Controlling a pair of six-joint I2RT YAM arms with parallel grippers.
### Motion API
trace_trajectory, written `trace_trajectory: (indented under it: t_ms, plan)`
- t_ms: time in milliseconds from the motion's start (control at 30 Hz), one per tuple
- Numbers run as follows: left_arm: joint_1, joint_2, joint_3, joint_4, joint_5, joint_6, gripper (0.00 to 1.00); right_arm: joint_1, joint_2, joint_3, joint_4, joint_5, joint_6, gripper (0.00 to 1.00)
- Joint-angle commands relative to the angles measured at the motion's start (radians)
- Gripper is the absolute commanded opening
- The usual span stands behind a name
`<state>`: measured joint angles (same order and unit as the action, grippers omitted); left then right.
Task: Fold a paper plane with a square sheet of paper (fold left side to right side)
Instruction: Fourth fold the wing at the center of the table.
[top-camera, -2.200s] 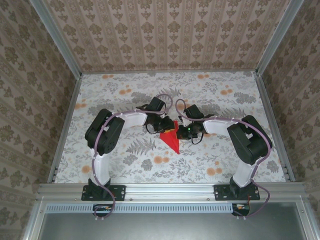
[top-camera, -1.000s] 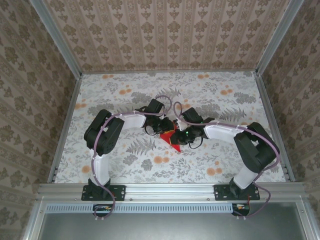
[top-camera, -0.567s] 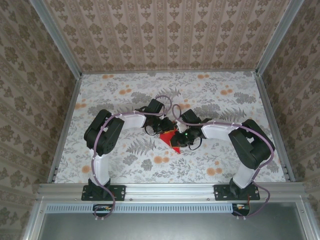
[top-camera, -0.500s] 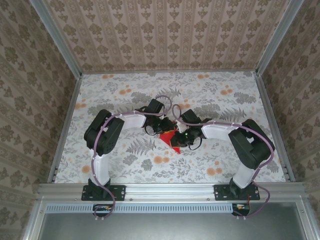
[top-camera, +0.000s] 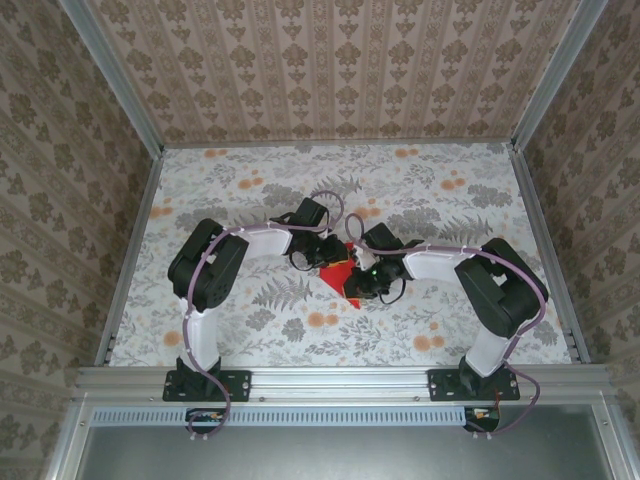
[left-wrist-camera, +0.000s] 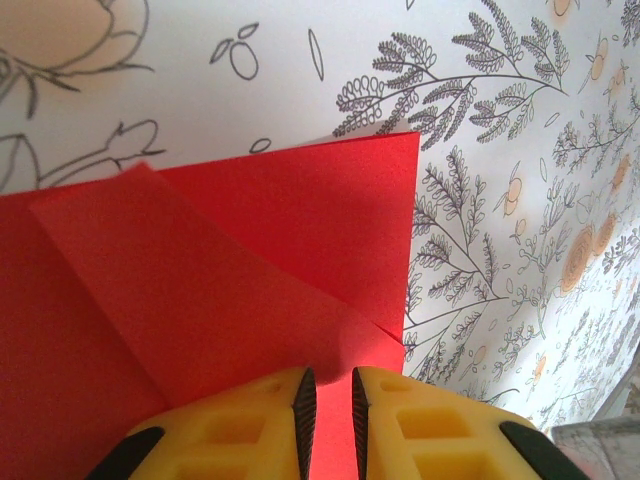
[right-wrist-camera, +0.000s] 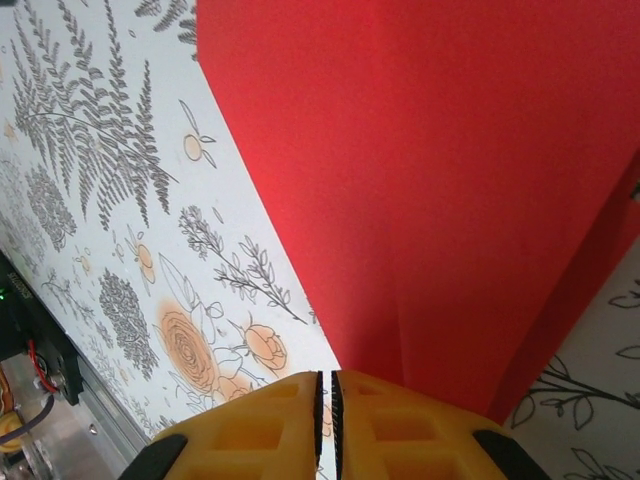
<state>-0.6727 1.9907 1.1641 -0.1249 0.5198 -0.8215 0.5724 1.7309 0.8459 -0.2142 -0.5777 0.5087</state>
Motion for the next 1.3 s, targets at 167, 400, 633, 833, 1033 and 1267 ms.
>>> trace_trajectory:
  t_ms: [167,400,633,833,1033,1267]
  plan:
    - [-0.003,0.030,-0.031,-0.099,-0.052,0.021,0.22,0.007,0.017,-0.024,-0.070,0.034,-0.016,0.13]
    - [-0.003,0.031,-0.032,-0.097,-0.055,0.021,0.22,0.009,0.014,-0.039,-0.090,0.021,-0.024,0.14]
    - [-0.002,0.032,-0.037,-0.097,-0.058,0.021,0.22,0.013,-0.005,-0.070,-0.103,0.008,-0.017,0.12]
    - [-0.001,0.033,-0.040,-0.097,-0.060,0.019,0.22,0.018,-0.022,-0.101,-0.116,-0.001,-0.003,0.09]
    - [0.000,0.034,-0.044,-0.099,-0.066,0.018,0.21,0.018,-0.055,-0.148,-0.119,-0.010,0.013,0.07]
    - [0.000,0.039,-0.047,-0.099,-0.067,0.017,0.21,0.017,-0.096,-0.187,-0.128,-0.007,0.021,0.03]
